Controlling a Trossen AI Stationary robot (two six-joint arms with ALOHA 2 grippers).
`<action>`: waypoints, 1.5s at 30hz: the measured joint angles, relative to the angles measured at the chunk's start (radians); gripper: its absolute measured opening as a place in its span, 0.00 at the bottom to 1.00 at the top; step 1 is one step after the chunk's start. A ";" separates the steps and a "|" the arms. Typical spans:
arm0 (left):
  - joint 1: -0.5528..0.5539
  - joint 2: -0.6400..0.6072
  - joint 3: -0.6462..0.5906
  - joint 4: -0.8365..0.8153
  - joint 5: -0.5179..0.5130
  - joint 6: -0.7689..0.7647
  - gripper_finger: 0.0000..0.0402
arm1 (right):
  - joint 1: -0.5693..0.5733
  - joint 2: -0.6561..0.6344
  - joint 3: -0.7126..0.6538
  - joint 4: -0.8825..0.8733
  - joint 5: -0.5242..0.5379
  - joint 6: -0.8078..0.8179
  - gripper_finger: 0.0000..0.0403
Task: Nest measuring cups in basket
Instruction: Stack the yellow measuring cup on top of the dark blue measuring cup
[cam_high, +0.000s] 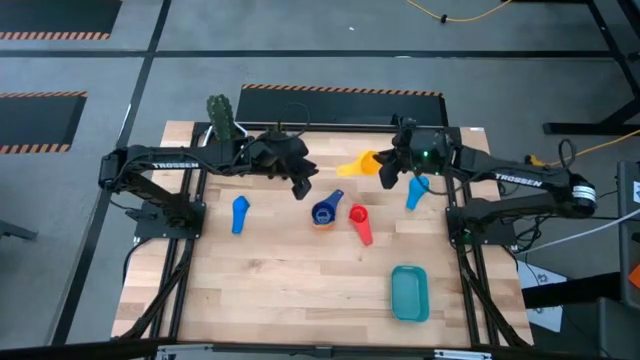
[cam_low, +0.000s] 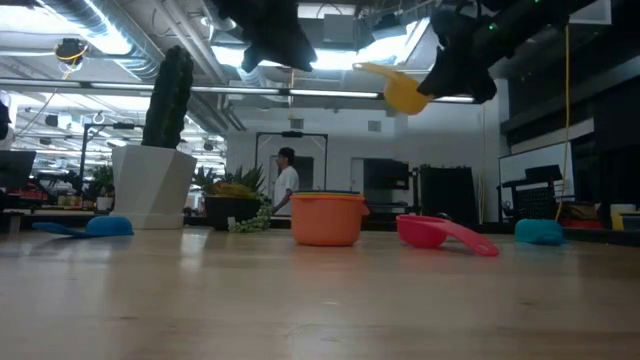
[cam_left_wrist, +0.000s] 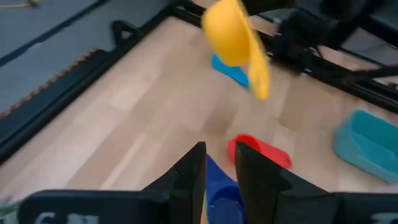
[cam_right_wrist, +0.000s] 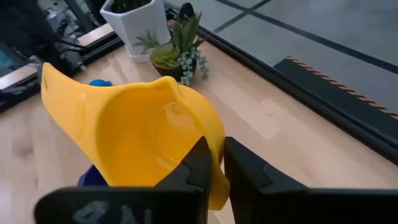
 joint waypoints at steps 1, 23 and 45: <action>0.000 0.000 0.000 0.000 0.016 0.003 0.20 | 0.015 0.000 -0.009 0.003 0.024 0.003 0.09; -0.032 0.018 0.000 0.166 0.126 0.001 0.30 | 0.116 0.000 -0.153 0.430 0.091 0.029 0.09; -0.047 0.018 0.000 0.297 0.115 -0.004 0.30 | 0.116 0.000 -0.153 0.470 0.090 0.026 0.09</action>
